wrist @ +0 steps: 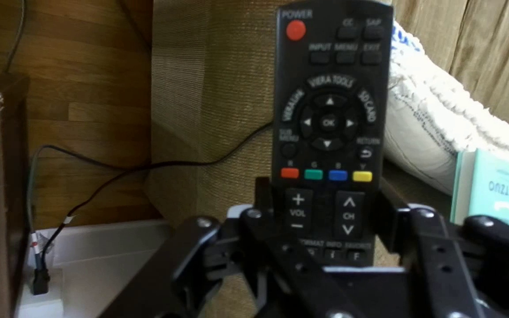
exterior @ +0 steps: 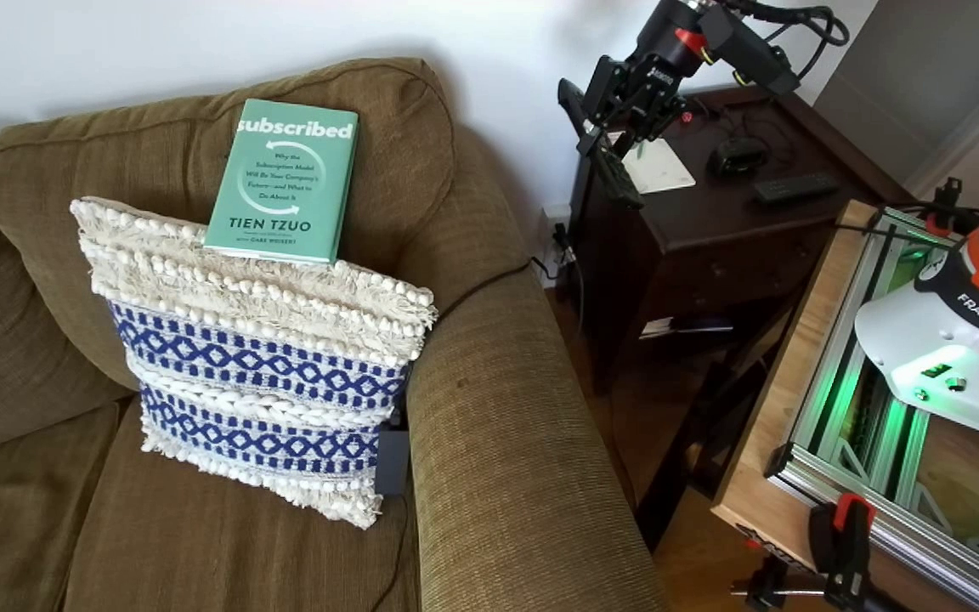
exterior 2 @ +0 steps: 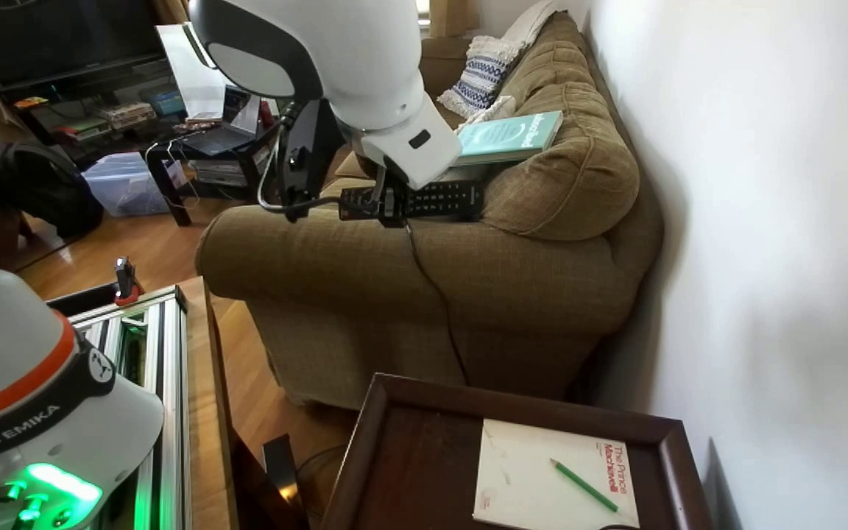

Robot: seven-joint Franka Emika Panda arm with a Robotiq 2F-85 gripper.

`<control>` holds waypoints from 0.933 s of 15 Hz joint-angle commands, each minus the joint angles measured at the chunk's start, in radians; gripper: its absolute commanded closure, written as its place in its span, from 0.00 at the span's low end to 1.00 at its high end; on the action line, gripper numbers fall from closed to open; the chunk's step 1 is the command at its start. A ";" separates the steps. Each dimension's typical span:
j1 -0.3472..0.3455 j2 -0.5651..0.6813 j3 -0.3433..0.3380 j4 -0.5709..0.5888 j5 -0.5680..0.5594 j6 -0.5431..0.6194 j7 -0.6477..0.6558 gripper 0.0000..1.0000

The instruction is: Remove one remote control from the shelf and put it on the seat of the sofa.

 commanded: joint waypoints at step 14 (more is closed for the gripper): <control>0.167 0.358 0.177 0.434 -0.421 0.061 0.540 0.70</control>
